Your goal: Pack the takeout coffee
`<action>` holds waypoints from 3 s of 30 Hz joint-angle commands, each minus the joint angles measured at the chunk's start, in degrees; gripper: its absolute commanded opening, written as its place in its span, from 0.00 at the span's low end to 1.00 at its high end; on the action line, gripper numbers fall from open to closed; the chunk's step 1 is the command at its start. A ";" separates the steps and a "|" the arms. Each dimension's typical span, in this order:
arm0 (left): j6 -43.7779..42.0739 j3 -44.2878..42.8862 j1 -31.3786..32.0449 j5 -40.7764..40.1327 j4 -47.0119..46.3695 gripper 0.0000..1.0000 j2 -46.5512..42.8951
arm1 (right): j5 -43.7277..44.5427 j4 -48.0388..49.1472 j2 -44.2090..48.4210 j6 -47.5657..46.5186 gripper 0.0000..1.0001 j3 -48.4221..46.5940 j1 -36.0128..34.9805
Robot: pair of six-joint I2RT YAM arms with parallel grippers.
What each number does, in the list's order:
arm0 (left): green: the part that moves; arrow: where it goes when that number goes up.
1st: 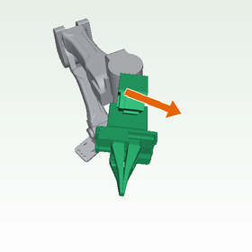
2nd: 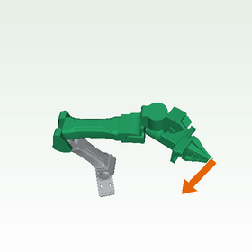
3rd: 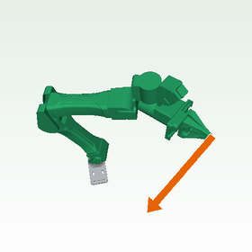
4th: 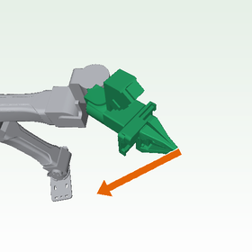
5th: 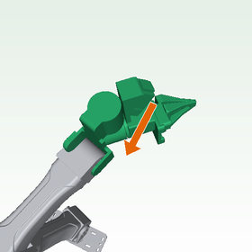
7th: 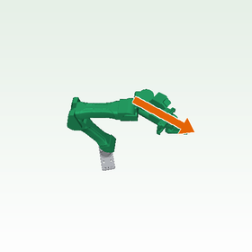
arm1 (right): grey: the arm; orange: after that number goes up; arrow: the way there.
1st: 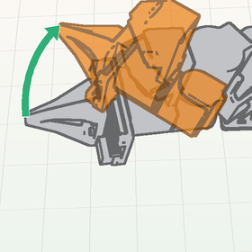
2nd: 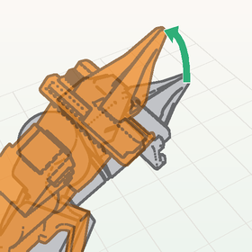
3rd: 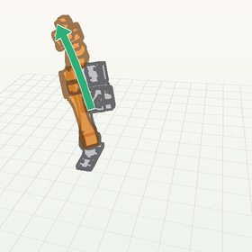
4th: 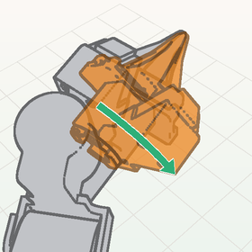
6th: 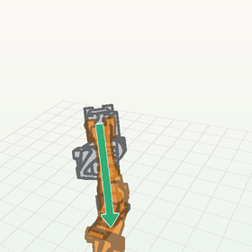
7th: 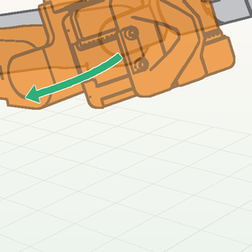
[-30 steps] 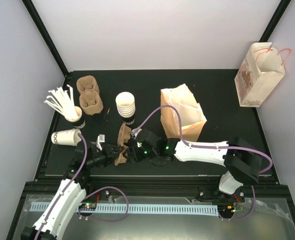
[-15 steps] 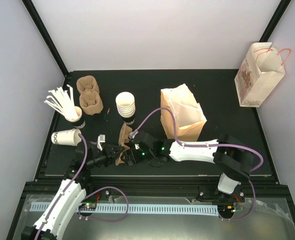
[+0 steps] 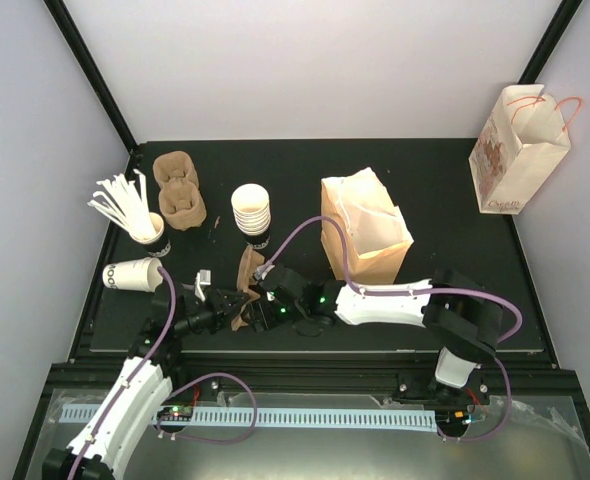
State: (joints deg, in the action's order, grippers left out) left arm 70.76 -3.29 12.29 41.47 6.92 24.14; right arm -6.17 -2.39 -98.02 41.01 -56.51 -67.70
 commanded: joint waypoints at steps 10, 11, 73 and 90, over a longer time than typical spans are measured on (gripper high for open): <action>2.77 -0.45 0.21 2.96 -3.60 0.27 1.07 | 7.19 -3.34 1.86 -2.48 0.64 1.92 0.56; 2.86 -0.45 0.19 3.00 -3.62 0.28 1.05 | 7.10 -3.37 1.86 -2.70 0.64 1.89 0.55; -34.14 -21.91 11.35 -21.96 20.64 0.60 31.65 | 6.96 -10.53 6.60 5.70 0.70 5.00 6.00; -30.55 -17.80 11.06 -21.13 17.25 0.49 31.31 | 2.13 -3.60 9.49 4.11 0.72 7.08 6.05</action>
State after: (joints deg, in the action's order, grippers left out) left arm 38.59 -21.89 23.38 19.64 26.09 55.64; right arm -1.45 -10.72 -91.20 45.65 -51.27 -61.89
